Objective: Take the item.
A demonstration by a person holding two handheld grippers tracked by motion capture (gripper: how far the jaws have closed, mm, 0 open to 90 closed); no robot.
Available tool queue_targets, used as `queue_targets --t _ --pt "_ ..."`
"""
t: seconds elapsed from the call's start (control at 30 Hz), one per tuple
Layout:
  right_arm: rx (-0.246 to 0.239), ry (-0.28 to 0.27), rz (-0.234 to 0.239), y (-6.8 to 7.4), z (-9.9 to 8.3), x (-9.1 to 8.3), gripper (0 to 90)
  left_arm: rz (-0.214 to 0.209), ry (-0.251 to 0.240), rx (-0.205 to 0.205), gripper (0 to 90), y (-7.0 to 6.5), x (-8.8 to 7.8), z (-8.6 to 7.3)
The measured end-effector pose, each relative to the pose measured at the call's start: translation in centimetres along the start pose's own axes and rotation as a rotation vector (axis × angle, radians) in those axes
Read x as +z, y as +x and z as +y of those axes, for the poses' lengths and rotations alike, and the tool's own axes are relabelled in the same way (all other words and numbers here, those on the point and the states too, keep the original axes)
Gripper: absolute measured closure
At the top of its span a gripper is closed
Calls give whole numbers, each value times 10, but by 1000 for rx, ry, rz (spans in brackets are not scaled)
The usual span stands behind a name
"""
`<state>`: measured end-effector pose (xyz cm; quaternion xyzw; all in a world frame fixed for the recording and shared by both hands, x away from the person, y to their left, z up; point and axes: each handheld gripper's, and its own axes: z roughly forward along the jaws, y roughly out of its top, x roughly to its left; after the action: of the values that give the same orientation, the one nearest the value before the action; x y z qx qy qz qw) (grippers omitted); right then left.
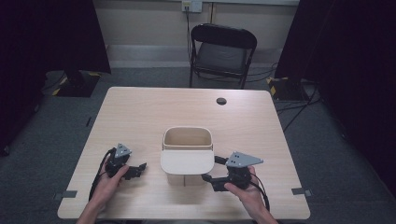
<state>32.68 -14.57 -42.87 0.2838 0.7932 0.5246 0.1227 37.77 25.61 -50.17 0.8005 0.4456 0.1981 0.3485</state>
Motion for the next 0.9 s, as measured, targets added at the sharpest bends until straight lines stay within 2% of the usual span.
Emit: queue_targets --t 0.9 --pt "7 -28 -25 -3 6 -4 228 0 0 0 128 0 0 0"
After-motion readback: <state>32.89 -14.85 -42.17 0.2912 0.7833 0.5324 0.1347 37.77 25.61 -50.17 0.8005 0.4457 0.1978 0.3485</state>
